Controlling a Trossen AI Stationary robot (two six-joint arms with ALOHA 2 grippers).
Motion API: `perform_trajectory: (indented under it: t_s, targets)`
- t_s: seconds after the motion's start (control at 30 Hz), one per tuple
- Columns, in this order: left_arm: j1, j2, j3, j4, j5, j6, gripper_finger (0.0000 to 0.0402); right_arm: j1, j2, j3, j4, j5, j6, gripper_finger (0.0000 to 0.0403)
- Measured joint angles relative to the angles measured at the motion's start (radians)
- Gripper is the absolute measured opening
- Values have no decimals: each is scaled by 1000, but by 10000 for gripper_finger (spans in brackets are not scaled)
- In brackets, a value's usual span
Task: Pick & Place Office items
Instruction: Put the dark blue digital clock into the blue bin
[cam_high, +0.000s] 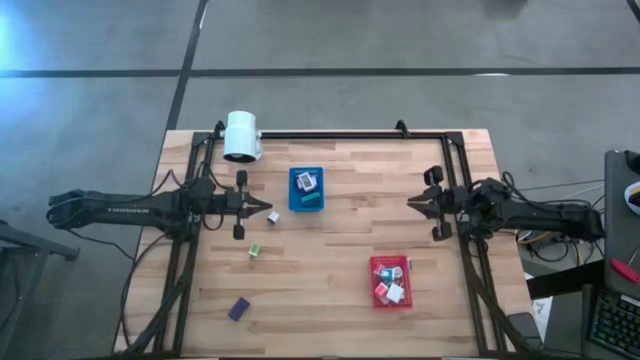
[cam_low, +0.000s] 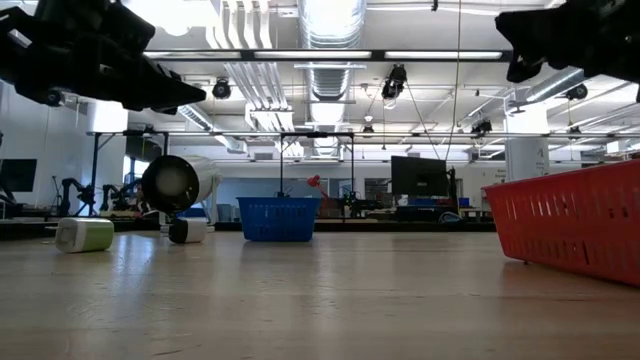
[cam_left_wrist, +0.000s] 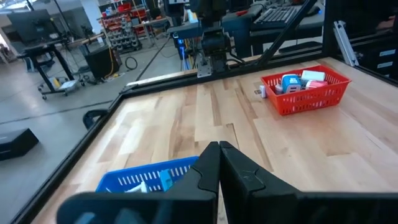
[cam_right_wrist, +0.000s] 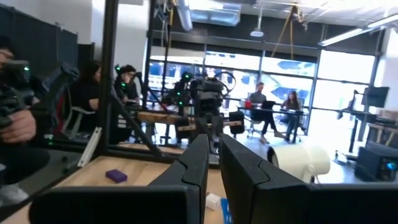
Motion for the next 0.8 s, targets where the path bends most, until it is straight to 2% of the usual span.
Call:
perform_trajectory:
  t_s: [0.33, 0.43, 0.6, 0.7, 0.8]
  targets:
    - [0, 4, 0, -11, 6, -50, 12, -20, -8, -48, 7, -3, -16, 34]
    - [-1, 4, 0, -8, 53, -68, 12, -20, -8, -42, 9, -3, -8, 34]
    - [-42, 4, 79, -19, 89, -122, 11, -20, -8, -41, 16, -3, -6, 34]
    - [-97, 6, 192, -180, 55, -136, 4, -20, -7, -41, 17, -3, -10, 34]
    - [-184, 26, 346, -444, -78, -219, 4, -20, -7, -41, 23, -4, -11, 34]
